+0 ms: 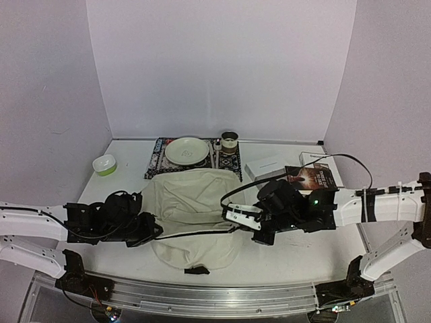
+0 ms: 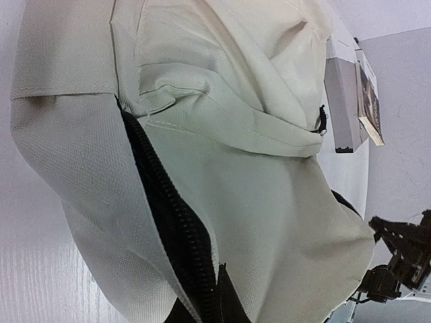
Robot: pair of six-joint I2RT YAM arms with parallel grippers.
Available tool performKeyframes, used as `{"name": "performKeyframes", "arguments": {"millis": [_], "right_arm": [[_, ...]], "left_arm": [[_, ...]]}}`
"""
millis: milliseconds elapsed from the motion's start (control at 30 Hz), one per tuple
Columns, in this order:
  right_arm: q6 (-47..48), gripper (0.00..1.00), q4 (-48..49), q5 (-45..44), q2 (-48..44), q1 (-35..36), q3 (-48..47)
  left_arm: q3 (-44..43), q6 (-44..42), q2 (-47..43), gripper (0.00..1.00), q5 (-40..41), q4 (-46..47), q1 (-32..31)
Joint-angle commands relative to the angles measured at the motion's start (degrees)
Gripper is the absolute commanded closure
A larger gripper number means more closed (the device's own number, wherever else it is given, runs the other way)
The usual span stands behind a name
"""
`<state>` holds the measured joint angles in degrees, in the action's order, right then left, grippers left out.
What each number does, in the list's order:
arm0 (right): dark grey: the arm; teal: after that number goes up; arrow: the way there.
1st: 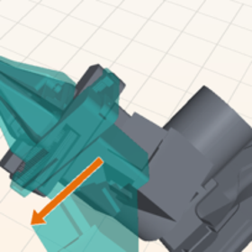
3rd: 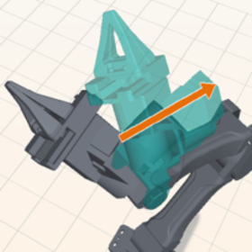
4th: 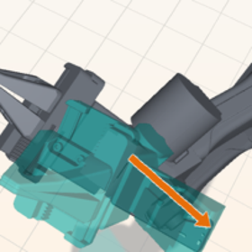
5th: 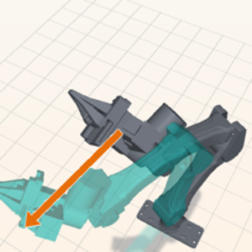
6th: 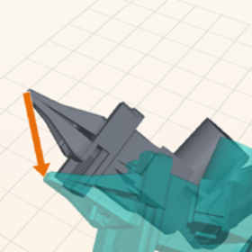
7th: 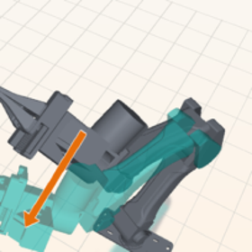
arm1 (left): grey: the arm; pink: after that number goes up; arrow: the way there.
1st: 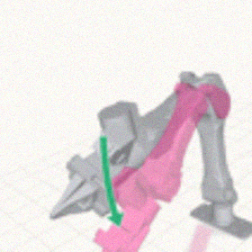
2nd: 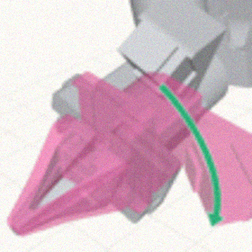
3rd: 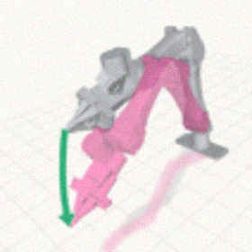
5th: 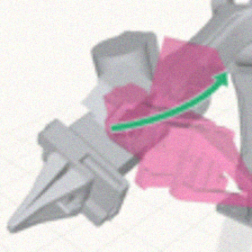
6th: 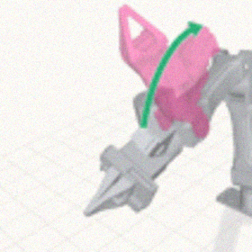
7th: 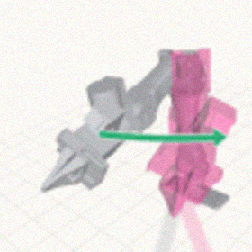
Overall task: Pack the student bag
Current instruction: Unzip the largest pocket of the student bag.
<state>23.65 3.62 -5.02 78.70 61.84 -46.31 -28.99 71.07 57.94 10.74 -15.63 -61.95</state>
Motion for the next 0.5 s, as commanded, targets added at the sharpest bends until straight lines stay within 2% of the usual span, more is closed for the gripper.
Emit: {"name": "performKeyframes", "arguments": {"millis": [0,100,267,367,467], "right_arm": [[-3.64,1.0,-3.62,-5.37,-1.53,-4.07,0.72],[-4.33,1.0,-2.43,-0.04,-0.18,-4.07,-0.72],[-4.33,1.0,0.32,7.09,1.49,-4.07,-2.17],[-4.47,1.0,1.05,7.86,1.23,-4.07,-2.55],[-4.73,1.0,1.77,7.72,0.52,-4.05,-2.22]], "left_arm": [[1.61,-1.61,-3.01,0.9,1.84,-6.44,0.08],[-0.8,-8.46,-3.14,0.74,1.33,-6.73,0.12],[-10.49,-23.23,-0.7,0.38,-0.05,-7.85,0.09],[-16.08,-32.47,1.29,0.28,-1.2,-7.99,0.1],[-21.09,-41.08,4.02,0.23,-3.3,-7.97,0.06]]}}
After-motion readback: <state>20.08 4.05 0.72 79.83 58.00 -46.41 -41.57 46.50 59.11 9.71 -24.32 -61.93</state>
